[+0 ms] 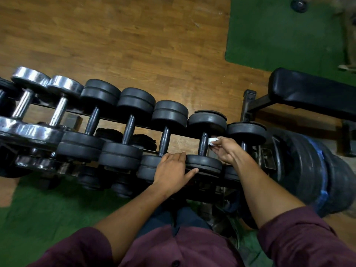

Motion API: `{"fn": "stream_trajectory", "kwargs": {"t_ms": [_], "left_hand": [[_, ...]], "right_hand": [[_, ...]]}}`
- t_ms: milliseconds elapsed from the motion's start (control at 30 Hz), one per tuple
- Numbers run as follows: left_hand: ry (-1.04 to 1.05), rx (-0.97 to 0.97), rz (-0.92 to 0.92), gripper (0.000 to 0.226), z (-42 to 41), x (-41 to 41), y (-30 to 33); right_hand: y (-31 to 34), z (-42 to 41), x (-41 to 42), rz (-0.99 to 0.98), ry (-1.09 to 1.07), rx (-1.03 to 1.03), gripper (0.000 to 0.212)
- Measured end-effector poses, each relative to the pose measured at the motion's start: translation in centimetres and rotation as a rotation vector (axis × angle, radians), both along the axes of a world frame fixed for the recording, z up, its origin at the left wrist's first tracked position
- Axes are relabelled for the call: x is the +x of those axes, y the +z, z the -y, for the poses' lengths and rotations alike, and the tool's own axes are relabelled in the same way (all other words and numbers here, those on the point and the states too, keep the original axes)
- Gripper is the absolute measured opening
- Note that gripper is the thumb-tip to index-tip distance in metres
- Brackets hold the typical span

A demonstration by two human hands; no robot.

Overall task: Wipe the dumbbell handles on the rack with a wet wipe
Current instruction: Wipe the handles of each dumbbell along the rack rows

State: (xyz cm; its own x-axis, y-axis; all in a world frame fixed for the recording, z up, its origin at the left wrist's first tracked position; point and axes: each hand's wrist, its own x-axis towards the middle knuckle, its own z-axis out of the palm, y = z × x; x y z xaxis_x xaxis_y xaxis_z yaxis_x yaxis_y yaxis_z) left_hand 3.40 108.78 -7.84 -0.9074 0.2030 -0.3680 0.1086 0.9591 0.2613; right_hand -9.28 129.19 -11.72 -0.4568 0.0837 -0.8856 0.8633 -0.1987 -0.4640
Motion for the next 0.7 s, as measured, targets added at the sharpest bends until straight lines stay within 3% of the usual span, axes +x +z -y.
{"fn": "stream_trajectory", "kwargs": {"t_ms": [433, 567, 700], "left_hand": [[-0.016, 0.041, -0.004, 0.078, 0.2, -0.1, 0.5], [-0.005, 0.054, -0.001, 0.076, 0.2, -0.1, 0.3], [0.004, 0.08, -0.002, 0.08, 0.1, -0.2, 0.2]], "right_hand": [[1.6, 1.2, 0.1, -0.143, -0.319, -0.061, 0.026], [3.2, 1.1, 0.4, -0.195, -0.239, -0.058, 0.022], [5.1, 0.1, 1.2, -0.306, -0.003, 0.182, 0.012]]}}
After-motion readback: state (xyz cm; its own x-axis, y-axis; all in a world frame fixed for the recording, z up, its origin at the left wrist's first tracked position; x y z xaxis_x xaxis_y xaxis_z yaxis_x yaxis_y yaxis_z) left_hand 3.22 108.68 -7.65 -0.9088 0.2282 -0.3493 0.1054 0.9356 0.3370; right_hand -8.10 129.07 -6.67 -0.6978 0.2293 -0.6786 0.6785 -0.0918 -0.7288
